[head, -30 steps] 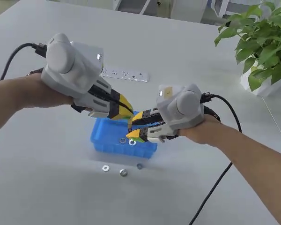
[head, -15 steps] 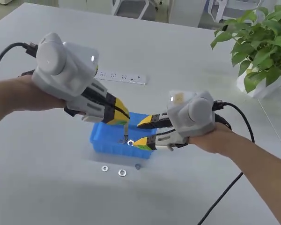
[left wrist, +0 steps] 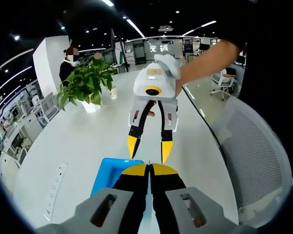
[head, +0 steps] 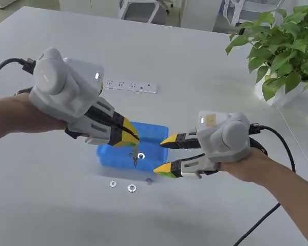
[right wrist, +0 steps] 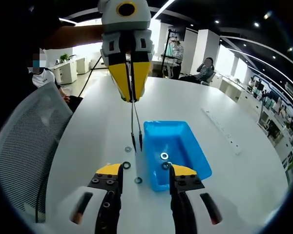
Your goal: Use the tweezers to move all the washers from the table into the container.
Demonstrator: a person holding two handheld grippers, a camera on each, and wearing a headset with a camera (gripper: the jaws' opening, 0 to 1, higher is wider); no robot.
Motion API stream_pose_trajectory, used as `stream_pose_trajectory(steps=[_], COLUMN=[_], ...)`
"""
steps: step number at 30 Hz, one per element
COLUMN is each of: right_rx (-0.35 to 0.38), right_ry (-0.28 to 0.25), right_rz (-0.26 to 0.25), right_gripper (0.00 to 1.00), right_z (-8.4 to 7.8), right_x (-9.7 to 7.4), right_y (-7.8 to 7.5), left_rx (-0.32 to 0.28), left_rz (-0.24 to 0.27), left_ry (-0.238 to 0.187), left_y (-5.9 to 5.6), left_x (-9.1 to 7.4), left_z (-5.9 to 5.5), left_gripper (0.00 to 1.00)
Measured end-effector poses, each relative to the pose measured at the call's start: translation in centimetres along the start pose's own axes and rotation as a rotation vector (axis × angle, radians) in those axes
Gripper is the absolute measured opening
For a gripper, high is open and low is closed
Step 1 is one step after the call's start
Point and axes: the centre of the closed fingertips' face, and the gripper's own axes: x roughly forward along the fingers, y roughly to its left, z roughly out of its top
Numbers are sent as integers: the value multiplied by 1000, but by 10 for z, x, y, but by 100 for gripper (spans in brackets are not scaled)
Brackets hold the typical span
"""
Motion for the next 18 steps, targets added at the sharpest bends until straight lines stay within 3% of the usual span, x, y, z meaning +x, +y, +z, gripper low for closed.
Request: stream_pose_trajectory(steps=[18], right_rx=[108], right_ry=[39], right_rz=[-24], right_gripper=[56], right_z=[-31], right_x=[-7], right_y=[16], left_rx=[-34], left_rz=[-22], left_ry=[-3], left_y=[-18], left_x=[13], left_z=[-21], left_gripper=[5])
